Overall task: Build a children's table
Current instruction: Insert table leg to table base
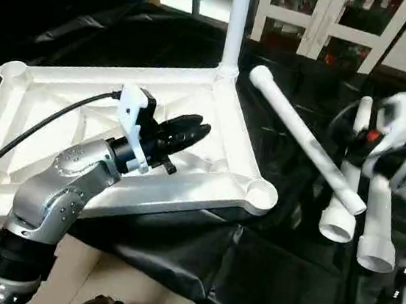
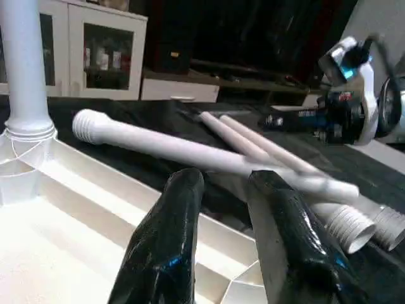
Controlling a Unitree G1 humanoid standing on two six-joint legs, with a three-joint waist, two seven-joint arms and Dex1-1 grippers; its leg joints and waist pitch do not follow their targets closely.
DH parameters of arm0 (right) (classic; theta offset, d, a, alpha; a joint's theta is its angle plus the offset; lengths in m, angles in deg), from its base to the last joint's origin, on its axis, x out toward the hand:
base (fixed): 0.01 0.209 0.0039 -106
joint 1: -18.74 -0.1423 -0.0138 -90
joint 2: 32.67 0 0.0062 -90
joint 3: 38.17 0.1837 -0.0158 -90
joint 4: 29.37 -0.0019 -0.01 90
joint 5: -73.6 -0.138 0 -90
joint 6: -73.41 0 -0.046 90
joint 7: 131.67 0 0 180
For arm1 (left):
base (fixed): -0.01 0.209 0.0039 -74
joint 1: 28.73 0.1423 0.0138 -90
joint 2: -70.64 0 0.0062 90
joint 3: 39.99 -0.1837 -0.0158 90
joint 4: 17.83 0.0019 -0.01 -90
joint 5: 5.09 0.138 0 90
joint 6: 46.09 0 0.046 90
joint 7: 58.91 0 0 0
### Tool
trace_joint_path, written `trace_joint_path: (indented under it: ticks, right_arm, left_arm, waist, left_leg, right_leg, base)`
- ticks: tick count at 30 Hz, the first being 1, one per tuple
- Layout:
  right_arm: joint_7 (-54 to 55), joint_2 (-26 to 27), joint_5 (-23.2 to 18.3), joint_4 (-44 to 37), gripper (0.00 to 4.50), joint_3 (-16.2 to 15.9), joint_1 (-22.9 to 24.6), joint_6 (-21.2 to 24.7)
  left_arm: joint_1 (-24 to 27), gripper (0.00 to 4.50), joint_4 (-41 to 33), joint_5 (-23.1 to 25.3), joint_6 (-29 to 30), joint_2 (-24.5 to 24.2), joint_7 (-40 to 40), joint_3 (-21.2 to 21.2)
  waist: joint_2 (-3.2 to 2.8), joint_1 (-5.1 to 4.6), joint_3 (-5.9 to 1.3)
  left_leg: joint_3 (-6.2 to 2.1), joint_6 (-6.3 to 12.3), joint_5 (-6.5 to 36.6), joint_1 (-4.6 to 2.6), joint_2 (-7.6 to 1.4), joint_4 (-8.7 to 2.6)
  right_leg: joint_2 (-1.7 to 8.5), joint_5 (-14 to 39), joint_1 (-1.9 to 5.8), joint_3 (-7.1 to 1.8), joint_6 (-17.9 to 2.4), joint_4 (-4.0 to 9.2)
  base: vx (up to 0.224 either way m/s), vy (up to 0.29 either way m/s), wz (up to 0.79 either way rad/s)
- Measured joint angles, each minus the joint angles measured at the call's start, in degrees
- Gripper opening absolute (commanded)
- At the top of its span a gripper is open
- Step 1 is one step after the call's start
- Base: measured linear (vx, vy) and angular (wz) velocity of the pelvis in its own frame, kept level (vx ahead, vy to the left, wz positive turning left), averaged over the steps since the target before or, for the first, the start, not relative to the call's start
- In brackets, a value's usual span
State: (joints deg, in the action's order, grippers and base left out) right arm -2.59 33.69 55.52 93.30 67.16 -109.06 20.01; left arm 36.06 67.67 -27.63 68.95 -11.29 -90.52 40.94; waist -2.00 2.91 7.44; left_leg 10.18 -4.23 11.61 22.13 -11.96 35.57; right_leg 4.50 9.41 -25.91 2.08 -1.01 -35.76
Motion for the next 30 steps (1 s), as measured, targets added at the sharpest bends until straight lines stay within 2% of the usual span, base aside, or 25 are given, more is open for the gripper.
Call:
trace_joint_path:
  ticks: [2,4,8,12,15,19,23,26,27,30]
  right_arm:
    - [1.12,0.64,2.55,0.04,0.61,-2.32,-0.12,-3.54]
    - [2.28,1.10,4.40,0.63,0.69,-4.09,-1.64,-6.06]
    - [3.78,2.66,7.57,8.11,1.04,-7.47,-9.59,-11.40]
    - [3.53,3.17,11.10,17.88,1.47,-10.71,-15.54,-15.71]
    - [1.53,3.20,14.31,25.85,1.63,-13.58,-19.21,-16.36]
    - [-0.48,3.17,16.26,30.99,1.96,-15.23,-22.39,-17.21]
    - [-3.01,3.00,18.07,34.91,2.40,-16.74,-25.52,-17.56]
    - [-6.12,2.35,19.29,37.09,2.53,-18.22,-27.02,-17.15]
    - [-7.26,1.66,20.46,37.39,2.76,-19.27,-27.46,-17.03]
    - [-9.67,-0.10,22.56,37.70,2.97,-21.38,-27.56,-16.19]
  left_arm:
    - [0.00,1.44,0.44,1.04,-0.10,-0.94,-0.13,-0.52]
    - [0.16,1.44,0.55,2.85,-0.71,-2.26,-0.62,-1.81]
    - [1.43,1.44,0.20,5.72,-1.80,-5.18,-2.16,-4.29]
    - [3.86,1.44,-1.78,6.03,-1.46,-7.67,-3.32,-4.38]
    - [5.53,1.44,-5.10,5.94,-0.49,-10.29,-4.44,-3.98]
    - [6.99,1.44,-7.51,5.82,0.80,-11.50,-5.02,-3.18]
    - [7.91,1.44,-10.01,4.96,2.33,-12.32,-5.16,-3.14]
    - [8.91,1.44,-11.60,4.41,3.25,-13.02,-5.42,-3.14]
    - [9.08,1.44,-11.85,4.36,3.53,-13.07,-5.58,-3.14]
    - [9.22,1.44,-12.26,4.19,3.92,-13.09,-5.70,-3.14]
  waist:
    - [-0.13,-0.58,0.00]
    - [-0.12,-1.12,0.02]
    - [0.08,-1.90,0.14]
    - [0.54,-1.72,0.43]
    - [0.89,-1.49,0.68]
    - [1.43,-0.98,1.34]
    - [1.74,-0.81,2.22]
    - [1.84,-0.81,2.47]
    - [1.90,-0.73,2.52]
    - [2.07,-0.60,2.61]
  left_leg:
    - [0.02,0.00,0.00,0.02,0.03,-0.04]
    - [0.02,0.00,0.00,0.03,0.03,-0.09]
    - [0.03,0.01,0.00,-0.01,0.02,-0.23]
    - [0.04,-0.02,-0.02,0.05,-0.01,-0.52]
    - [0.08,-0.01,-0.02,0.15,0.00,-0.77]
    - [0.18,0.03,0.00,0.21,-0.02,-0.87]
    - [0.21,0.03,-0.01,0.22,-0.09,-0.88]
    - [0.22,0.04,-0.01,0.22,-0.11,-0.89]
    - [0.23,0.04,-0.02,0.22,-0.11,-0.90]
    - [0.25,0.04,-0.02,0.21,-0.12,-0.88]
  right_leg:
    - [0.02,0.00,-0.01,-0.02,0.00,0.08]
    - [0.02,0.00,-0.01,-0.01,0.00,0.15]
    - [0.00,0.00,-0.02,0.01,0.01,0.19]
    - [-0.02,0.00,-0.05,0.10,0.01,0.47]
    - [0.02,0.01,-0.10,0.13,0.00,0.75]
    - [0.05,0.06,-0.23,0.11,-0.09,0.78]
    - [0.05,0.08,-0.29,0.09,-0.13,0.73]
    - [0.04,0.09,-0.30,0.10,-0.14,0.72]
    - [0.05,0.09,-0.31,0.10,-0.14,0.71]
    - [0.05,0.17,-0.30,0.09,-0.27,0.64]
  base:
    - [0.000,0.000,0.00]
    - [0.000,0.000,0.00]
    - [0.000,0.000,0.00]
    - [0.000,0.000,0.00]
    - [0.000,0.000,0.00]
    - [0.000,0.000,0.00]
    - [0.000,0.000,0.00]
    - [0.000,0.000,0.00]
    - [0.000,0.000,0.00]
    - [0.000,0.000,0.00]
